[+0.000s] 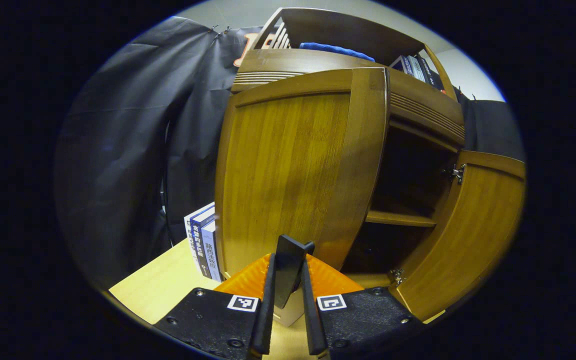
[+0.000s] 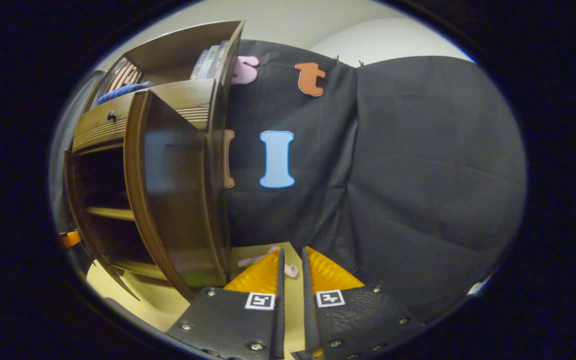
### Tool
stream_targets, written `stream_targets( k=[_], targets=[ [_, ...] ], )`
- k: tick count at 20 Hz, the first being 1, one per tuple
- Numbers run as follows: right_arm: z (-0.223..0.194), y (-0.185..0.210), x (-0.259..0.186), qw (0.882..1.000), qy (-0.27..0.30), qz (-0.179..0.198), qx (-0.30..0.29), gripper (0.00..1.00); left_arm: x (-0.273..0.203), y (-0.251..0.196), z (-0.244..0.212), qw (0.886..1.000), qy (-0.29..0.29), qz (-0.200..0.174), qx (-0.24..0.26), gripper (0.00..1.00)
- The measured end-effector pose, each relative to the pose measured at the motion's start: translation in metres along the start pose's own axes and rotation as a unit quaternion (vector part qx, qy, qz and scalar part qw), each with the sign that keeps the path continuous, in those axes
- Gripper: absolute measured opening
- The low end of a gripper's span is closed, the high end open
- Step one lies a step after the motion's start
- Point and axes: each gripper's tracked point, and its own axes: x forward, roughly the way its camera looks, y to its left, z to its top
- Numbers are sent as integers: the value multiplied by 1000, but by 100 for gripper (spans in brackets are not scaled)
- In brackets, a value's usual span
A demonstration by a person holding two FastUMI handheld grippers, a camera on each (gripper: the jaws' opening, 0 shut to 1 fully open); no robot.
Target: Open the right door of the double-door shoe cabinet with the right hand, and open the left door with the left hand.
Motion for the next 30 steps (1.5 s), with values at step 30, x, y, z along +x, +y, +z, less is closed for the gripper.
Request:
stream_targets(
  k=[30],
  targets=[
    [155,-14,-32,990,-132,-38,12,16,-108,198,56,977,-44,208,23,22]
  ],
)
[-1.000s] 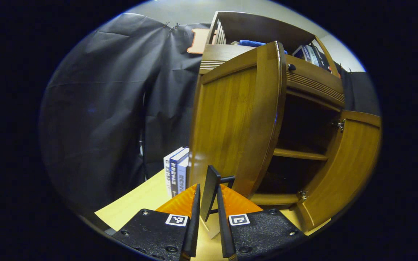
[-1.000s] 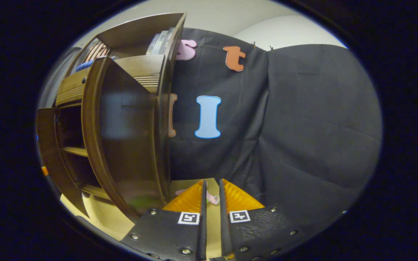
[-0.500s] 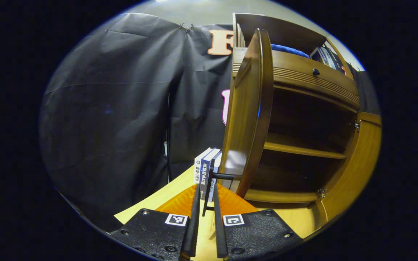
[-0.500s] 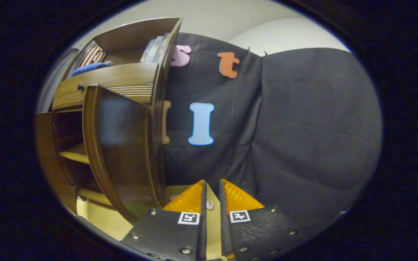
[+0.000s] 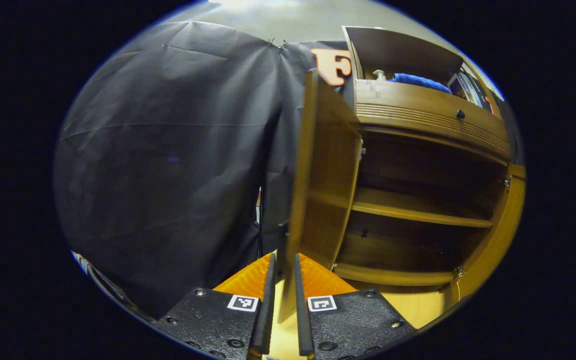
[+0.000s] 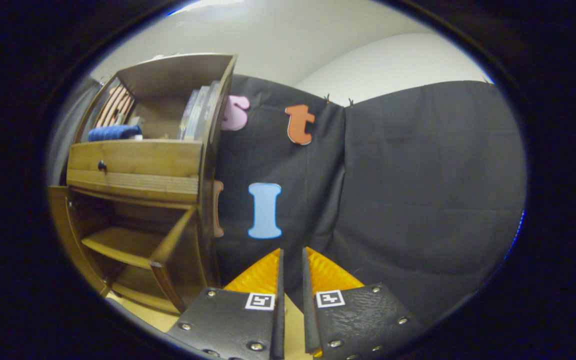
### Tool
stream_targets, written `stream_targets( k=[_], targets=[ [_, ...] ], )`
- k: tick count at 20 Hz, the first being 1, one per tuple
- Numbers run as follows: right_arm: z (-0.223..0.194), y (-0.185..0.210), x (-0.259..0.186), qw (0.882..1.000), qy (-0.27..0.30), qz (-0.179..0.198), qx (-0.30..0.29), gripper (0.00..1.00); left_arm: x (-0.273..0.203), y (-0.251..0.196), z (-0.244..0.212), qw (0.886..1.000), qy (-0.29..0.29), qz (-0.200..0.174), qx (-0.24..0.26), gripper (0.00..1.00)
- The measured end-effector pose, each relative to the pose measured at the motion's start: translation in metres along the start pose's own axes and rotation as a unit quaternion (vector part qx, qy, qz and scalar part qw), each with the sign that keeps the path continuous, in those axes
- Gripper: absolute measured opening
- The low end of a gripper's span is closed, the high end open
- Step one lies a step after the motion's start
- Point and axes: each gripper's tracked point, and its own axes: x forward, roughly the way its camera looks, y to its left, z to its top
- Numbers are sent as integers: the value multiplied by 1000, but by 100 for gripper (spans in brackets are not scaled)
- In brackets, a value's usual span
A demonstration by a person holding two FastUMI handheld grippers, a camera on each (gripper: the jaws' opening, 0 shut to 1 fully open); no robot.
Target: Open the right door of the double-door shoe cabinet with the right hand, and open the left door with the left hand.
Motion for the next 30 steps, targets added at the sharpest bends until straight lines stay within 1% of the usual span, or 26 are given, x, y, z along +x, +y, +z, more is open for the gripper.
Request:
stream_targets(
  k=[2,5,6,8,10,11,13,14,16,18,20,21,22,23,25,26,27,28,29,30],
  targets=[
    [29,14,-6,999,-22,20,19,16,-2,12,27,1000,-16,22,3,22],
    [64,39,-19,997,-50,56,33,16,-13,17,86,998,-55,31,-3,22],
    [71,50,-23,995,-55,72,37,16,-17,16,106,997,-68,31,0,14],
    [75,77,-32,992,-56,107,38,16,-22,0,147,995,-95,12,9,14],
    [75,104,-39,988,-57,140,34,16,-24,-32,184,992,-126,-28,14,29],
    [72,118,-41,986,-53,157,33,16,-23,-57,195,990,-130,-55,14,14],
    [60,153,-52,979,-39,196,44,16,-26,-104,204,985,-135,-111,6,14],
    [52,172,-56,975,-27,217,50,16,-26,-128,206,980,-140,-140,4,22],
    [27,206,-65,967,-3,250,52,16,-31,-175,192,973,-128,-192,2,14],
    [3,232,-75,961,17,271,48,16,-36,-218,174,965,-109,-239,0,14],
    [-17,249,-83,958,32,281,44,16,-46,-251,155,957,-99,-274,6,14],
    [-27,253,-85,958,39,281,43,16,-49,-261,146,954,-97,-282,16,22],
    [-34,257,-88,957,45,282,45,16,-50,-270,133,953,-90,-289,28,22],
    [-39,260,-88,957,52,282,50,16,-52,-277,120,950,-82,-298,35,25],
    [-44,260,-85,958,62,274,58,16,-60,-289,99,945,-59,-319,28,27],
    [-46,259,-85,959,66,269,59,5,-62,-292,90,943,-47,-330,20,29],
    [-50,258,-85,961,68,264,56,7,-63,-294,83,942,-37,-332,14,36],
    [-50,256,-83,963,69,254,53,20,-65,-293,78,942,-27,-334,6,44],
    [-54,256,-85,964,69,253,52,20,-64,-294,74,941,-19,-337,-2,64],
    [-54,255,-84,965,70,248,53,27,-63,-292,72,942,-14,-336,-11,71]
  ],
)
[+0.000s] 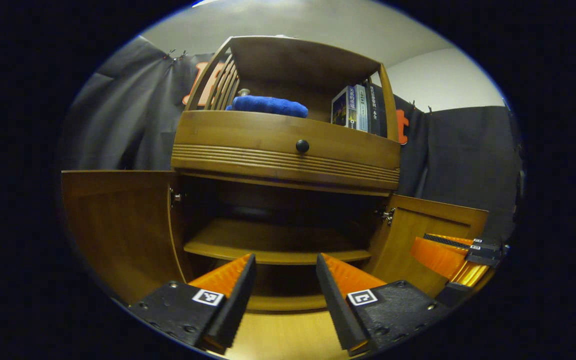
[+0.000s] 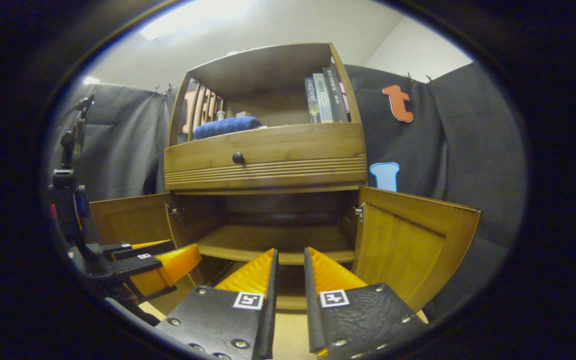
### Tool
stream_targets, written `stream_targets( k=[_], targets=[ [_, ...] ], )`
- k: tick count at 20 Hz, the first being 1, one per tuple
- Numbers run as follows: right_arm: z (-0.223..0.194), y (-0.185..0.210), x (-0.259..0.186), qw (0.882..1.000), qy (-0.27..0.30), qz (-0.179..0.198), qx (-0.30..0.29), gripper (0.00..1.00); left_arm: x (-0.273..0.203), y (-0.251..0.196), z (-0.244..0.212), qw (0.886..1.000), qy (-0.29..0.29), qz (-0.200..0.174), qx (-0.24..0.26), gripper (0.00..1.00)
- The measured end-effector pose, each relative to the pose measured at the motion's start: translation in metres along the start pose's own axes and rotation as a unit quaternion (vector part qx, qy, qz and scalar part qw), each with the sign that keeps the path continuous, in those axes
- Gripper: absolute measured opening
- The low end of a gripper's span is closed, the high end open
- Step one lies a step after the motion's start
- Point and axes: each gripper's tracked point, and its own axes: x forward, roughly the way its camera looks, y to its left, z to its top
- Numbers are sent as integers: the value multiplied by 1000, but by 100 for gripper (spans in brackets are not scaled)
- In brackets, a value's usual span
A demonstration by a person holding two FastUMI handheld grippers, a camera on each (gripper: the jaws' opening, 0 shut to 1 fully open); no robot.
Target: Open the right door of the double-door shoe cabinet with the right hand, and open the left door with the left hand.
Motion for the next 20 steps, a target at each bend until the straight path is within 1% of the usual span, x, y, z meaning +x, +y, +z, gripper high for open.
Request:
stream_targets(
  k=[1,2,3,4,7,8,9,10,11,12,13,14,15,16,17,18,19,20],
  targets=[
    [-2,1,-5,1000,-1,2,4,29,0,3,0,1000,-1,4,-5,84],
    [-3,1,-9,1000,-2,1,6,37,-1,9,0,1000,-5,11,-7,87],
    [-5,4,-10,1000,-1,6,8,45,-1,13,1,1000,-7,17,-8,87],
    [-5,9,-12,1000,-1,13,9,59,-1,17,2,1000,-8,23,-8,94],
    [-4,11,-14,1000,-6,8,6,100,0,23,4,1000,-11,25,-1,94],
    [-3,12,-14,1000,-8,4,6,97,0,24,5,1000,-12,23,1,94],
    [-4,13,-16,1000,-10,3,5,97,0,24,5,1000,-13,19,3,94],
    [-4,15,-16,1000,-12,0,5,100,-1,25,6,1000,-14,15,5,94],
    [-5,15,-17,1000,-12,-3,5,97,0,25,6,1000,-13,9,9,94],
    [-6,16,-18,1000,-13,-7,5,100,1,24,7,1000,-12,2,12,95],
    [-7,17,-19,1000,-13,-11,5,100,0,24,8,1000,-12,-5,15,96],
    [-8,18,-20,1000,-15,-16,6,97,1,23,8,1000,-13,-13,18,96],
    [-10,18,-23,1000,-17,-21,7,97,2,21,9,999,-13,-22,20,96],
    [-10,18,-24,999,-20,-26,8,100,3,18,8,999,-13,-33,24,96],
    [-12,18,-25,999,-22,-32,10,100,4,15,9,999,-13,-44,29,96],
    [-13,19,-26,999,-22,-35,13,97,6,12,9,998,-13,-56,32,96],
    [-14,21,-28,999,-22,-38,18,100,6,7,9,997,-13,-68,34,96],
    [-16,19,-28,999,-22,-41,20,100,8,0,9,996,-14,-82,35,96]
  ],
)
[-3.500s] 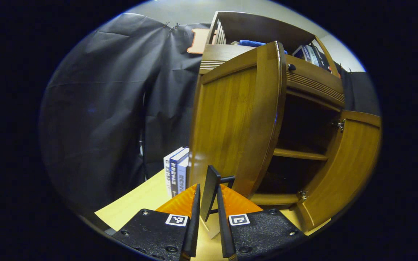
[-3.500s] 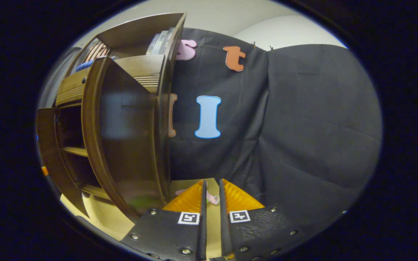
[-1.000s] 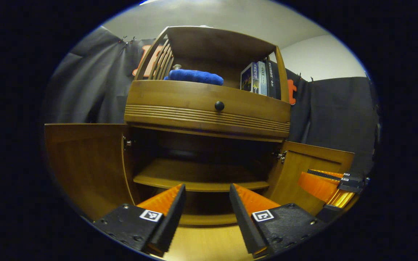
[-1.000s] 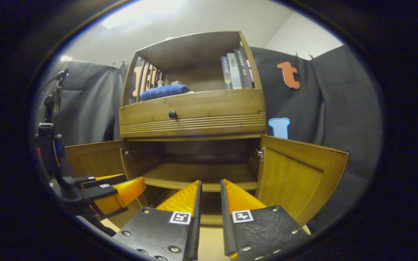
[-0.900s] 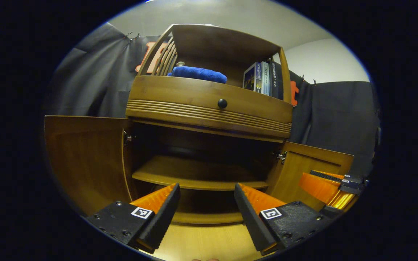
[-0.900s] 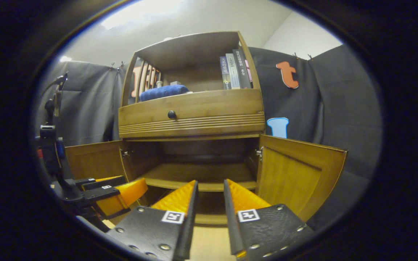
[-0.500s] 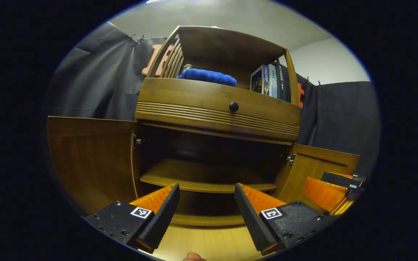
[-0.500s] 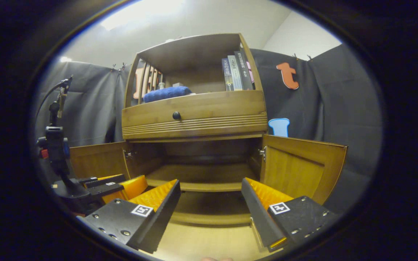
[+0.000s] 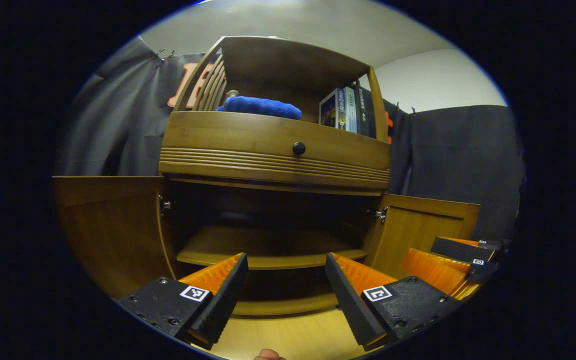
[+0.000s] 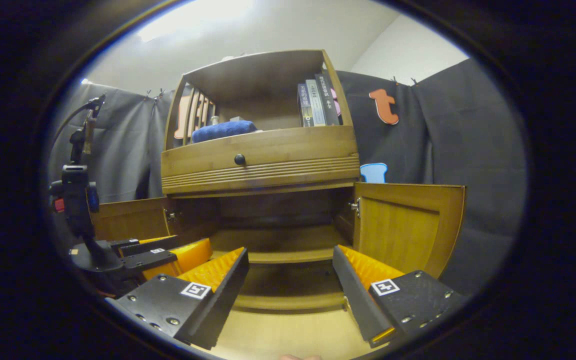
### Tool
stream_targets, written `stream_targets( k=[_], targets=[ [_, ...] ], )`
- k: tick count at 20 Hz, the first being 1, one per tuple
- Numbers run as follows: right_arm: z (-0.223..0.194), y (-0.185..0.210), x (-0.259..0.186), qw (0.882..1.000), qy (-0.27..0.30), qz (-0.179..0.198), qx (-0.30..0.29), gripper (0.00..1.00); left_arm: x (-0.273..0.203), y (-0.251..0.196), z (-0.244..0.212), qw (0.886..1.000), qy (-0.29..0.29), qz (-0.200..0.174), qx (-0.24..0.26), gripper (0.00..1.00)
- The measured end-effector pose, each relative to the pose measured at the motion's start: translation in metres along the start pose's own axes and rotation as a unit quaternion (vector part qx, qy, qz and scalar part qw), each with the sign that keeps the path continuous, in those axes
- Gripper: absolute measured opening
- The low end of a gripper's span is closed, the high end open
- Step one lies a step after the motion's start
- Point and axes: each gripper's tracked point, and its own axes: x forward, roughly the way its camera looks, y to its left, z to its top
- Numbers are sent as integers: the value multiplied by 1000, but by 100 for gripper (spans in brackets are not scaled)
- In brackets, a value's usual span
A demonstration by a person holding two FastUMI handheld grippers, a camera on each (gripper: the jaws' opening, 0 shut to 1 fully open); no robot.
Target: Open the right door of the double-door shoe cabinet with the right hand, and open the left door with the left hand.
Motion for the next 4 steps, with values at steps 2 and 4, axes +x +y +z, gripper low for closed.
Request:
stream_targets(
  k=[2,4],
  targets=[
    [3,-3,-4,1000,-8,-12,0,100,6,-15,1,1000,0,-30,4,96],
    [6,-8,-10,999,-19,-28,0,96,11,-36,2,998,-3,-63,14,96]
  ],
)
